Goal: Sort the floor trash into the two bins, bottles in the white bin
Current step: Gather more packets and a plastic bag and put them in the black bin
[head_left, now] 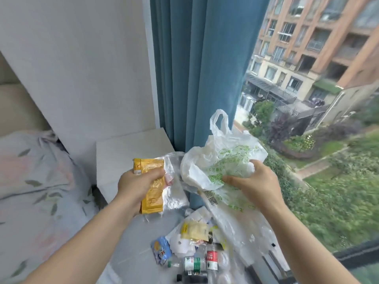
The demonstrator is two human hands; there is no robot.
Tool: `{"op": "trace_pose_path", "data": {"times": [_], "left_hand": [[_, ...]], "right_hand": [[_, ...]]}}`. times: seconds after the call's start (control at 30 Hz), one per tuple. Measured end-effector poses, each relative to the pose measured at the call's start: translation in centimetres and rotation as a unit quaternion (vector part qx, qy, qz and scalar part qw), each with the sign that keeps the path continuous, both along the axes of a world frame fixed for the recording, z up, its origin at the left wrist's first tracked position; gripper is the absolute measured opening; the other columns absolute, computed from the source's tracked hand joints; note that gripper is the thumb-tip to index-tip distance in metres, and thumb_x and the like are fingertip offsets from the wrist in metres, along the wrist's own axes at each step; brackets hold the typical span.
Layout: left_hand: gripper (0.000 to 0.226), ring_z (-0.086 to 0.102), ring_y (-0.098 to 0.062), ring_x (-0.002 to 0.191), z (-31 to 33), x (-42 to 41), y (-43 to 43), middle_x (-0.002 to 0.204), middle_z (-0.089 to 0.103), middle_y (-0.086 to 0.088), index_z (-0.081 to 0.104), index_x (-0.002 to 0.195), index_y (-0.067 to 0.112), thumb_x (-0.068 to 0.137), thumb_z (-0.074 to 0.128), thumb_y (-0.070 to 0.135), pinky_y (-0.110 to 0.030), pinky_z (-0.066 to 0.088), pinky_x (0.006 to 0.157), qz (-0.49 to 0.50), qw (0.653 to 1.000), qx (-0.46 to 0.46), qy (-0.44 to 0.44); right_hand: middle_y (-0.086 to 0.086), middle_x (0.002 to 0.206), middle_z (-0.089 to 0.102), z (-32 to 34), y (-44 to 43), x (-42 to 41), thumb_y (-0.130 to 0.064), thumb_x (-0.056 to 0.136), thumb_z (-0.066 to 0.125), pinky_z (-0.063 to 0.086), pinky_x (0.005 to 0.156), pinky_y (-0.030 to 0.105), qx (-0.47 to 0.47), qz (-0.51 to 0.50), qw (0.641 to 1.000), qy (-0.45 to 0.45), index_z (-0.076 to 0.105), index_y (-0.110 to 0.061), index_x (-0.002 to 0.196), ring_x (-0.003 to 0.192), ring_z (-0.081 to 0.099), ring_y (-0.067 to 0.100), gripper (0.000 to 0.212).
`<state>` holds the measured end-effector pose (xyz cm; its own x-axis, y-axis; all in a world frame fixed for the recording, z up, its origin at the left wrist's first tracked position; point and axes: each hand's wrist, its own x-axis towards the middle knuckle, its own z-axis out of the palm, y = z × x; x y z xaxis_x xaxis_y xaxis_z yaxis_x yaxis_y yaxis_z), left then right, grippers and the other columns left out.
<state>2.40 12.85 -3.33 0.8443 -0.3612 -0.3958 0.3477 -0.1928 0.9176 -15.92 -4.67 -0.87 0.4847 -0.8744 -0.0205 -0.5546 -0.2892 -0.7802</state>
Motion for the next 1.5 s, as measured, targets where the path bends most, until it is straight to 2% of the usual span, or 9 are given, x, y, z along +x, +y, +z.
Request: {"op": "trace_pose_path", "data": {"times": [0.23, 0.33, 0.43, 0.73, 0.87, 1.03, 1.17, 1.3, 1.5], "left_hand": [[0.024, 0.069, -0.021, 0.061, 24.1, -3.0, -2.5, 0.079, 0.073, -0.009, 0.073, 0.081, 0.008, 0.063, 0.083, 0.019, -0.028, 0.054, 0.053, -0.041, 0.986, -0.113, -0.116], [0.039, 0.072, -0.025, 0.073, 30.5, -5.2, -2.9, 0.081, 0.075, -0.01, 0.075, 0.079, 0.005, 0.046, 0.084, 0.024, -0.038, 0.06, 0.066, -0.071, 0.972, -0.146, -0.173], [0.033, 0.072, -0.027, 0.076, 34.1, -6.5, -3.3, 0.078, 0.074, -0.009, 0.073, 0.077, 0.008, 0.05, 0.088, 0.02, -0.048, 0.06, 0.072, -0.077, 0.961, -0.176, -0.198], [0.052, 0.071, -0.032, 0.08, 40.5, -8.6, -5.1, 0.082, 0.075, -0.012, 0.073, 0.076, 0.008, 0.034, 0.086, 0.036, -0.046, 0.059, 0.077, -0.218, 0.909, -0.286, -0.209], [0.039, 0.069, -0.026, 0.067, 42.0, -9.1, -5.5, 0.075, 0.074, -0.014, 0.075, 0.066, 0.012, 0.033, 0.083, 0.031, -0.042, 0.058, 0.072, -0.311, 0.868, -0.337, -0.19], [0.014, 0.068, -0.013, 0.052, 42.4, -11.1, -5.6, 0.06, 0.072, 0.0, 0.069, 0.065, 0.016, 0.071, 0.077, 0.006, -0.031, 0.054, 0.058, -0.388, 0.833, -0.364, -0.149], [0.009, 0.071, -0.02, 0.059, 43.2, -13.9, -4.5, 0.067, 0.074, -0.004, 0.073, 0.058, 0.023, 0.053, 0.08, 0.019, -0.038, 0.056, 0.067, -0.481, 0.787, -0.368, -0.117], [0.01, 0.073, -0.023, 0.064, 43.3, -17.5, -2.4, 0.073, 0.075, -0.005, 0.074, 0.065, 0.02, 0.059, 0.08, 0.015, -0.035, 0.058, 0.061, -0.549, 0.74, -0.38, -0.086], [0.018, 0.073, -0.027, 0.071, 43.8, -25.3, 0.6, 0.08, 0.076, -0.011, 0.073, 0.083, 0.009, 0.065, 0.078, 0.012, -0.035, 0.061, 0.062, -0.629, 0.667, -0.396, -0.055]], "right_hand": [[-0.001, 0.116, 0.066, 22.9, -0.9, -2.9, -0.054, 0.053, 0.088, 0.053, 0.086, 0.038, -0.076, -0.028, 0.99, -0.116, 0.057, -0.022, 0.126, 0.101, 0.063, 0.018, 0.086], [-0.003, 0.115, 0.065, 29.3, -0.8, -4.8, -0.046, 0.057, 0.089, 0.053, 0.085, 0.035, -0.115, -0.04, 0.978, -0.167, 0.059, -0.024, 0.122, 0.099, 0.063, 0.016, 0.075], [-0.006, 0.108, 0.066, 33.6, -0.4, -6.5, -0.042, 0.059, 0.089, 0.054, 0.086, 0.039, -0.139, -0.052, 0.969, -0.197, 0.06, -0.026, 0.119, 0.098, 0.064, 0.015, 0.069], [-0.014, 0.081, 0.067, 40.5, 2.8, -10.5, -0.036, 0.058, 0.09, 0.052, 0.068, 0.026, -0.229, -0.153, 0.931, -0.239, 0.058, -0.036, 0.078, 0.078, 0.064, 0.002, 0.037], [-0.016, 0.088, 0.066, 41.7, 5.7, -12.0, -0.042, 0.056, 0.089, 0.046, 0.064, 0.018, -0.247, -0.237, 0.911, -0.232, 0.062, -0.031, 0.098, 0.083, 0.062, 0.001, 0.051], [-0.01, 0.11, 0.063, 41.8, 10.4, -14.4, -0.054, 0.054, 0.086, 0.046, 0.07, 0.021, -0.278, -0.348, 0.875, -0.19, 0.057, -0.025, 0.124, 0.101, 0.06, 0.012, 0.081], [-0.009, 0.118, 0.063, 41.8, 14.7, -16.8, -0.062, 0.05, 0.083, 0.052, 0.091, 0.041, -0.29, -0.402, 0.852, -0.168, 0.057, -0.029, 0.124, 0.111, 0.058, 0.015, 0.085], [-0.015, 0.098, 0.068, 42.4, 19.3, -20.0, -0.046, 0.056, 0.087, 0.052, 0.071, 0.027, -0.294, -0.452, 0.823, -0.18, 0.064, -0.034, 0.101, 0.094, 0.063, 0.008, 0.051], [-0.016, 0.089, 0.069, 42.8, 26.9, -27.3, -0.032, 0.062, 0.088, 0.046, 0.052, 0.01, -0.309, -0.53, 0.766, -0.19, 0.066, -0.034, 0.096, 0.078, 0.064, -0.001, 0.041]]}}
